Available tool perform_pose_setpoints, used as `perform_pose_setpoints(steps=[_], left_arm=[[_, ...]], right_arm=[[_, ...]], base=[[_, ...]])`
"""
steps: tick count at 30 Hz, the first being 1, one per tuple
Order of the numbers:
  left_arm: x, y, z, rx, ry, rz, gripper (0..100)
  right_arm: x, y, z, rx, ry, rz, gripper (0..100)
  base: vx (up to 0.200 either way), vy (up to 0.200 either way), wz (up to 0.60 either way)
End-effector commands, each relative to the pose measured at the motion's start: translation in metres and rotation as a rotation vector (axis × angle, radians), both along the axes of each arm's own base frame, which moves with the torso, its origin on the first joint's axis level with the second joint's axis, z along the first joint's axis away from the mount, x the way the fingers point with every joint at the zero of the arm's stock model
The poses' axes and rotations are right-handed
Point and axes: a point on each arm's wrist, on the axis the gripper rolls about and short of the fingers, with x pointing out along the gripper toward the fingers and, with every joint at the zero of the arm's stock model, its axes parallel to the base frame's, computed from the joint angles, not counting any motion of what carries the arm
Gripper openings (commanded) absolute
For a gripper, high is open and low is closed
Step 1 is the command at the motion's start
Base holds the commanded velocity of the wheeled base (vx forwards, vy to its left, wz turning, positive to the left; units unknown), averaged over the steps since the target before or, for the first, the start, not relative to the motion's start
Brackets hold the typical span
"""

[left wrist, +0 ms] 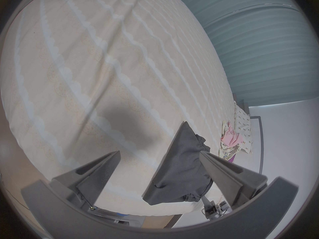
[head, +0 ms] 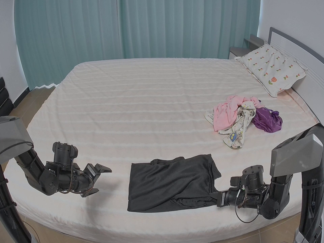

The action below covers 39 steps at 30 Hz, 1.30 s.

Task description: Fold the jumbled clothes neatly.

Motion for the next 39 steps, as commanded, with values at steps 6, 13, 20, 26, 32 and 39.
perform_pose_setpoints(steps=[6, 13, 20, 26, 32, 39], left_arm=[[0.0, 0.0, -0.001, 0.001, 0.003, 0.0, 100], [0.0, 0.0, -0.001, 0.001, 0.003, 0.0, 100], [0.0, 0.0, -0.001, 0.001, 0.004, 0.0, 100], [0.001, 0.0, -0.002, 0.001, 0.006, 0.0, 100], [0.001, 0.0, -0.003, 0.001, 0.008, 0.0, 100], [0.0, 0.0, -0.003, 0.002, 0.012, 0.002, 100]], right_arm=[[-0.016, -0.019, 0.013, 0.014, 0.032, -0.01, 0], [-0.02, -0.028, 0.005, -0.022, 0.064, -0.01, 0], [-0.02, -0.035, -0.004, -0.064, 0.075, -0.005, 100], [0.003, -0.039, 0.016, 0.039, -0.08, -0.069, 100], [0.05, -0.036, 0.026, 0.144, -0.125, -0.159, 100], [0.103, -0.018, 0.006, 0.218, -0.074, -0.217, 100]], base=[[0.0, 0.0, 0.0], [0.0, 0.0, 0.0], [0.0, 0.0, 0.0], [0.0, 0.0, 0.0], [0.0, 0.0, 0.0], [0.0, 0.0, 0.0]])
